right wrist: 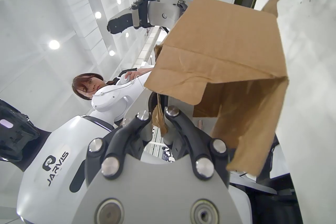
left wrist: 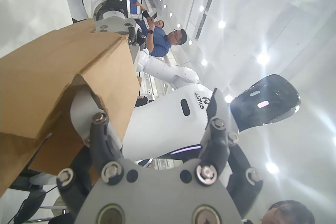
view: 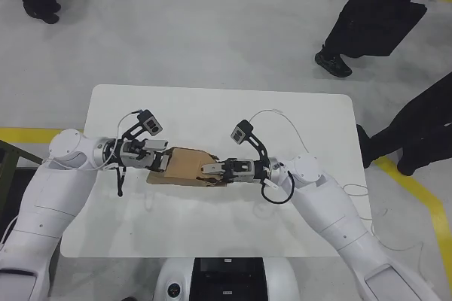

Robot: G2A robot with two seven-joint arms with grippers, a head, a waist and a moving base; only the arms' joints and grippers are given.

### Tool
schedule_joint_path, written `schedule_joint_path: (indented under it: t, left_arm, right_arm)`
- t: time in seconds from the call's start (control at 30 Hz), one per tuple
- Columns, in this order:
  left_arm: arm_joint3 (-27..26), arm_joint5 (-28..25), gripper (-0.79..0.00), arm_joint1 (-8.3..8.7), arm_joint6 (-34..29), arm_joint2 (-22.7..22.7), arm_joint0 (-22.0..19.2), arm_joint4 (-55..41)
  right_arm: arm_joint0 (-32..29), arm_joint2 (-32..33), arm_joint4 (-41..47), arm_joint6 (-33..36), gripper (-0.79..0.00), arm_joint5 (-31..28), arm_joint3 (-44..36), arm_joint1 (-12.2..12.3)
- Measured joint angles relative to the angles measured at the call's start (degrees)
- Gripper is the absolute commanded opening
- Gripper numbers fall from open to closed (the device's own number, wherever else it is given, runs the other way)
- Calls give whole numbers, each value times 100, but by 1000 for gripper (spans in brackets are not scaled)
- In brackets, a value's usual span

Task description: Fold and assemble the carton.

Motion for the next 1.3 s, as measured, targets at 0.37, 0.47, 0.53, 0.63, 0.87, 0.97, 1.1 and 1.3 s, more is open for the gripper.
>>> schedule_joint_path:
  t: [0.37, 0.47, 0.53, 0.63, 0.87, 0.97, 1.1, 1.3]
  left_arm:
    - [155, -86, -453, 56, 0, 82, -67, 211]
    - [192, -130, -493, 62, 0, 122, -102, 348]
    - [226, -150, -520, 61, 0, 131, -125, 400]
    - [262, -179, -529, 58, 1, 126, -151, 483]
    - [257, -221, -576, 60, 83, 113, -159, 783]
    - [226, -241, -603, 62, 78, 108, -143, 877]
    - [191, -264, -751, 61, 53, 94, -118, 920]
    - [124, -279, -785, 63, -1, 64, -81, 922]
  right_arm:
    - [98, -50, -163, -55, -785, 19, 90, -32]
    - [131, -66, -207, -78, -785, 24, 100, -43]
    - [150, -78, -222, -90, -785, 25, 110, -52]
    - [173, -93, -241, -97, -785, 21, 131, -63]
    - [226, -123, -279, -109, -785, 18, 173, -89]
    - [247, -137, -295, -125, -785, 21, 189, -101]
    - [270, -160, -321, -155, -785, 11, 213, -119]
    - [284, -165, -338, -178, -785, 16, 246, -135]
